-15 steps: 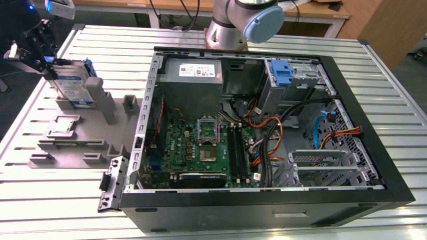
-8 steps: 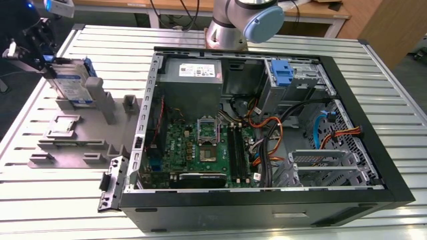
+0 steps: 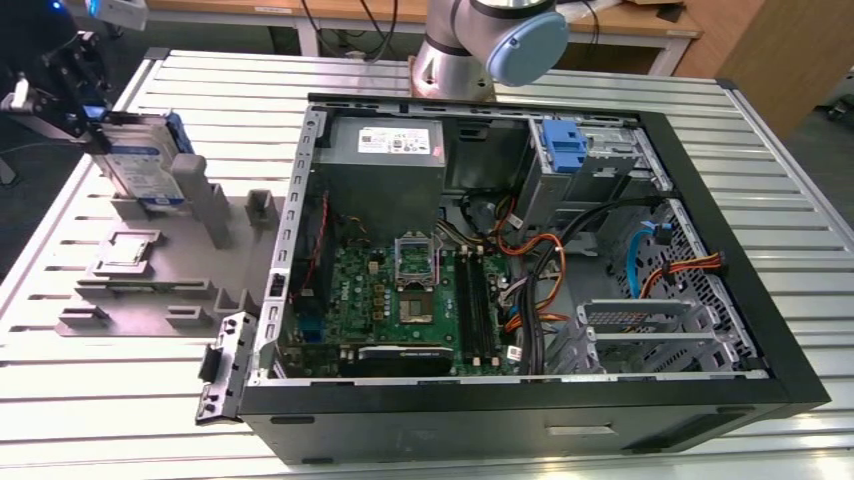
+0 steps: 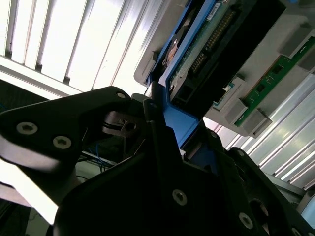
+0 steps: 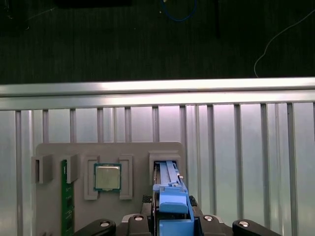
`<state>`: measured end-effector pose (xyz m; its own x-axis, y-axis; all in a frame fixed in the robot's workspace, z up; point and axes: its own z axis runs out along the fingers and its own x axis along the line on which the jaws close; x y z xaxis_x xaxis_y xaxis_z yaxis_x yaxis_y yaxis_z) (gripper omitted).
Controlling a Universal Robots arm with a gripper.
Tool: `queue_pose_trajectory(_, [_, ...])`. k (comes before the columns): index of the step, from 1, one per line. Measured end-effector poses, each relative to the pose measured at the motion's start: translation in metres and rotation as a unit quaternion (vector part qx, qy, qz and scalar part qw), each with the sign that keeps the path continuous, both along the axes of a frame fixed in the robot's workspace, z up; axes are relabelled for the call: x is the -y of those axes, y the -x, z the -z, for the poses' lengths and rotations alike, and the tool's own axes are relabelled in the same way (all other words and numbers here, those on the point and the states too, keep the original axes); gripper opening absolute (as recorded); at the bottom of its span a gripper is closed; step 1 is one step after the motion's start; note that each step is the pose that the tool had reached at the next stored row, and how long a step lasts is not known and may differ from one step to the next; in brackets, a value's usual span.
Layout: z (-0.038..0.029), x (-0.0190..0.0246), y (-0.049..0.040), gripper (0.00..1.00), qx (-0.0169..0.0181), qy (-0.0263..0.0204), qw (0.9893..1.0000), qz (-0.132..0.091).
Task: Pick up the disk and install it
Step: 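Pick up the disk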
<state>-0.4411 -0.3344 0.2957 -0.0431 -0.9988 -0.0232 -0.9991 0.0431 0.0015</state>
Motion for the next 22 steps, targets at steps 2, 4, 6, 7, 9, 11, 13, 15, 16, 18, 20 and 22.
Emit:
queue_pose_trajectory(2, [-0.0011, 0.0, 0.0, 0.37, 0.0, 0.0, 1.0, 0.0])
queue_pose_trajectory(4, [-0.0024, 0.0, 0.0, 0.37, 0.0, 0.0, 1.0, 0.0])
queue_pose_trajectory(6, [-0.004, 0.0, 0.0, 0.37, 0.0, 0.0, 1.0, 0.0])
queue_pose_trajectory(7, [-0.0048, 0.0, 0.0, 0.37, 0.0, 0.0, 1.0, 0.0])
queue_pose_trajectory(9, [-0.0063, 0.0, 0.0, 0.37, 0.0, 0.0, 1.0, 0.0])
queue_pose_trajectory(11, [-0.0077, 0.0, 0.0, 0.37, 0.0, 0.0, 1.0, 0.0])
queue_pose_trajectory(13, [-0.009, 0.0, 0.0, 0.37, 0.0, 0.0, 1.0, 0.0])
queue_pose_trajectory(15, [-0.0104, 0.0, 0.0, 0.37, 0.0, 0.0, 1.0, 0.0])
queue_pose_trajectory(16, [-0.0111, 0.0, 0.0, 0.37, 0.0, 0.0, 1.0, 0.0])
queue_pose_trajectory(18, [-0.0126, 0.0, 0.0, 0.37, 0.0, 0.0, 1.0, 0.0])
queue_pose_trajectory(20, [-0.0139, 0.0, 0.0, 0.37, 0.0, 0.0, 1.0, 0.0])
queue_pose_trajectory(22, [-0.0153, 0.0, 0.0, 0.37, 0.0, 0.0, 1.0, 0.0])
